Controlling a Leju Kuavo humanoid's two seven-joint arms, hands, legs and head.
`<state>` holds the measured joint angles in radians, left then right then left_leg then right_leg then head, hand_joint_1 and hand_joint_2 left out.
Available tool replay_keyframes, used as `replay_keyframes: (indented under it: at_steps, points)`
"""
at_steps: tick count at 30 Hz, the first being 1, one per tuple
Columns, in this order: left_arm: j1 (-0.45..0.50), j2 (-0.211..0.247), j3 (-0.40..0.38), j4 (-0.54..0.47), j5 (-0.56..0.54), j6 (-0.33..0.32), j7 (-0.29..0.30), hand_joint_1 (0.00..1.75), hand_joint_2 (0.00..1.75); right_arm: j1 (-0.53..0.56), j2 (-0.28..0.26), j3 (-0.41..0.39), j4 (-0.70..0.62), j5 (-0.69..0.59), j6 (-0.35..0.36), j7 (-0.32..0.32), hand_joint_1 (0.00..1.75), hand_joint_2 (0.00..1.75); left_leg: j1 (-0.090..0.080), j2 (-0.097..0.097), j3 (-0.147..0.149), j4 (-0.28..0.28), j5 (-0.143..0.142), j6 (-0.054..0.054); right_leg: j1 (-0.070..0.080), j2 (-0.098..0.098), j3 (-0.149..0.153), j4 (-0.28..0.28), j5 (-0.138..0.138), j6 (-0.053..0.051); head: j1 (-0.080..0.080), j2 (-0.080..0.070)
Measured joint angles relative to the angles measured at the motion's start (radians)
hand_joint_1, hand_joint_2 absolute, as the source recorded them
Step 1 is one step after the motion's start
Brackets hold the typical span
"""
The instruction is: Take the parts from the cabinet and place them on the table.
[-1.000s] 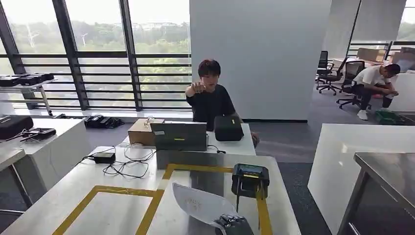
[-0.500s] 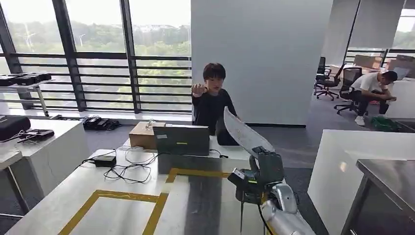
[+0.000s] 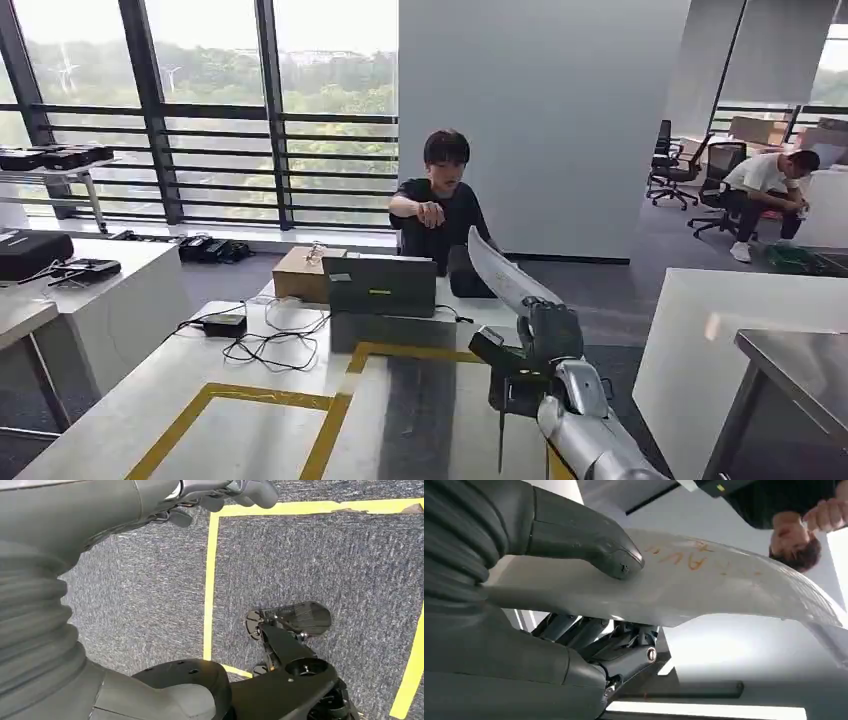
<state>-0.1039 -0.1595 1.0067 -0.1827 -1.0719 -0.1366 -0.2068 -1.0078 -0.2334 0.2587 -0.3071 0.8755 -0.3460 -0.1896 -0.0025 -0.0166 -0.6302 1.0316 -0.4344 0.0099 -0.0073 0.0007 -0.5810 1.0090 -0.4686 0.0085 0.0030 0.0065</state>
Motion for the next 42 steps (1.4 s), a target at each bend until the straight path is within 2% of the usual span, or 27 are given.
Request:
replay_keyframes:
  at_steps: [12,17,30,42]
  points:
    - [0.001,0.000,0.000,0.000,-0.008,0.007,-0.002,0.00,1.75,0.107,0.085,0.040,0.040,0.078,0.060,0.093,1.75,1.75,0.003,0.000,0.002,-0.005,0.002,-0.003,0.003,0.000,0.000,0.001,-0.001,0.000,-0.002,0.000]
    - [0.000,0.000,0.000,0.000,-0.015,0.006,0.000,0.00,1.75,0.136,0.111,0.069,0.049,0.113,0.084,0.109,1.75,1.75,0.003,0.000,0.003,-0.006,0.002,-0.003,0.002,0.000,0.000,0.001,-0.002,0.000,-0.002,0.000]
    - [0.001,-0.002,0.000,0.000,-0.018,0.006,0.005,0.00,1.75,0.178,0.140,0.106,0.058,0.139,0.100,0.115,1.75,1.75,0.003,0.000,0.003,-0.006,0.002,-0.003,0.002,0.000,0.000,0.001,-0.002,-0.001,-0.002,0.000]
    - [0.003,-0.004,0.000,0.000,-0.019,0.000,0.003,0.00,1.75,0.197,0.143,0.108,0.062,0.142,0.093,0.120,1.75,1.75,0.003,0.000,0.003,-0.006,0.002,-0.003,0.002,0.000,0.000,0.001,-0.002,-0.001,-0.002,0.000]
